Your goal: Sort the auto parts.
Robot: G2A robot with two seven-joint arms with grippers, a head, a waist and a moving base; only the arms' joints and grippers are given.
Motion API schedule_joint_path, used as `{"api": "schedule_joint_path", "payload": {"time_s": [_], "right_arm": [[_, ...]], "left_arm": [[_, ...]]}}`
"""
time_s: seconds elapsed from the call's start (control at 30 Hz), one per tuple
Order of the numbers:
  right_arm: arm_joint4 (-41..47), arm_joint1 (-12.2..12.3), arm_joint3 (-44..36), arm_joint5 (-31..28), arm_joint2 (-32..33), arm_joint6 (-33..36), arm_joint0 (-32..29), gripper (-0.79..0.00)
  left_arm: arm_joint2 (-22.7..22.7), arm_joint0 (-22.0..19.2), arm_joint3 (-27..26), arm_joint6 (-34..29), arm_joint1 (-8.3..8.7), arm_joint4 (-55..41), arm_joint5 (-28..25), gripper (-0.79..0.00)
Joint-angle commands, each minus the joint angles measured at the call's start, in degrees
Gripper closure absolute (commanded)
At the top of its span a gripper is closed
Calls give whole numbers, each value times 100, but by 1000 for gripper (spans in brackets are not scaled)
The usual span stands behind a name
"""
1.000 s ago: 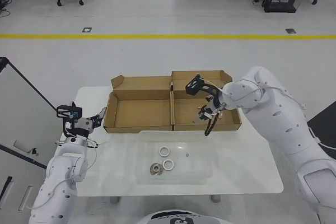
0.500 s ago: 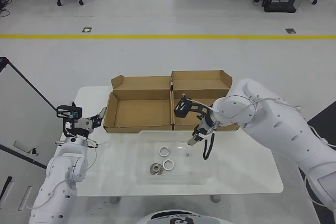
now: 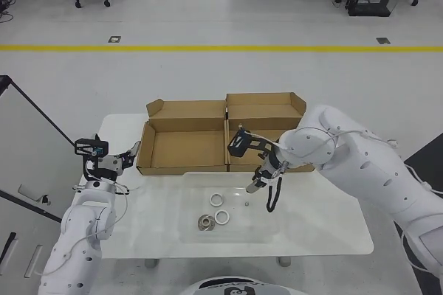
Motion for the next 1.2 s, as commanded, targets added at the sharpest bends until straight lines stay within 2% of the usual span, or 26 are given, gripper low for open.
{"api": "schedule_joint_path", "payload": {"time_s": [0.0,0.2,0.53,0.87,1.0,1.03,1.17], "right_arm": [[-90,-31,-31,21,-123,63,41,-785],[-239,-200,128,180,-750,63,323,-785],[-9,-501,638,250,-1656,63,762,-785],[64,-656,1040,287,-2055,63,807,-785],[8,-691,1106,296,-2132,63,773,-733],[-10,-701,1119,292,-2144,63,761,-699],[-197,-752,1134,246,-2221,60,713,-671]], "left_arm": [[0,0,0,0,0,0,0,-785],[0,0,0,0,0,0,0,-785],[0,0,0,0,0,0,0,-785],[0,0,0,0,0,0,0,-785],[0,0,0,0,0,0,0,-785],[0,0,0,0,0,0,0,-785],[0,0,0,0,0,0,0,-785]]}}
